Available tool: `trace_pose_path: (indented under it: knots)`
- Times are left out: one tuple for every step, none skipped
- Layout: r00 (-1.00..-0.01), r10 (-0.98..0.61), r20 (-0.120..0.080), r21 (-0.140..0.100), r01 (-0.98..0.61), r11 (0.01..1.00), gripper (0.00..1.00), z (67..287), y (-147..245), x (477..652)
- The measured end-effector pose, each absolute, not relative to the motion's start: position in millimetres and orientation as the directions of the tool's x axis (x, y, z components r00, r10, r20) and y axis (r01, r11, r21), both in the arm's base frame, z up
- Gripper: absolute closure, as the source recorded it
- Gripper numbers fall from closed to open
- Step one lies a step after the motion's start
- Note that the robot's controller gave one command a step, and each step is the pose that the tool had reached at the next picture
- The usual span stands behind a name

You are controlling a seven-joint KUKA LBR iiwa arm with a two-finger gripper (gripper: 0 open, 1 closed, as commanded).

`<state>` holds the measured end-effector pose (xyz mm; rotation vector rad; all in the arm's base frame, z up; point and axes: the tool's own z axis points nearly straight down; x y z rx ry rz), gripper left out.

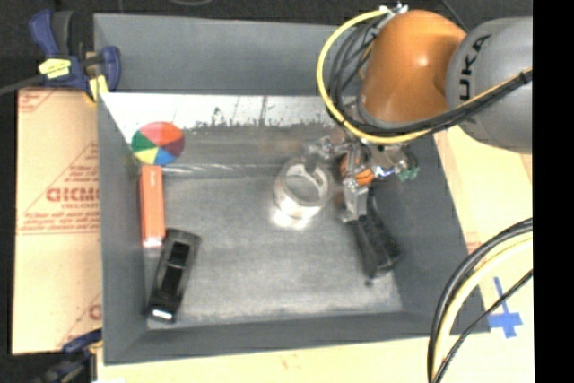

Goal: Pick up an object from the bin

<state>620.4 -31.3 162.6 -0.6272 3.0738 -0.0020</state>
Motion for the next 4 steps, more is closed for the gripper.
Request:
trace_pose_path:
  knots:
    - [-0.865,-0.501,-0.001,0.0,-0.501,0.865,0.0,118,-34,621.4]
    - [-0.767,-0.642,-0.005,-0.004,-0.642,0.767,0.0,83,-33,623.6]
    - [-0.657,-0.754,-0.005,-0.005,-0.754,0.657,1.0,72,-25,626.3]
    - [-0.658,-0.753,-0.005,-0.005,-0.753,0.658,1.0,72,-25,626.2]
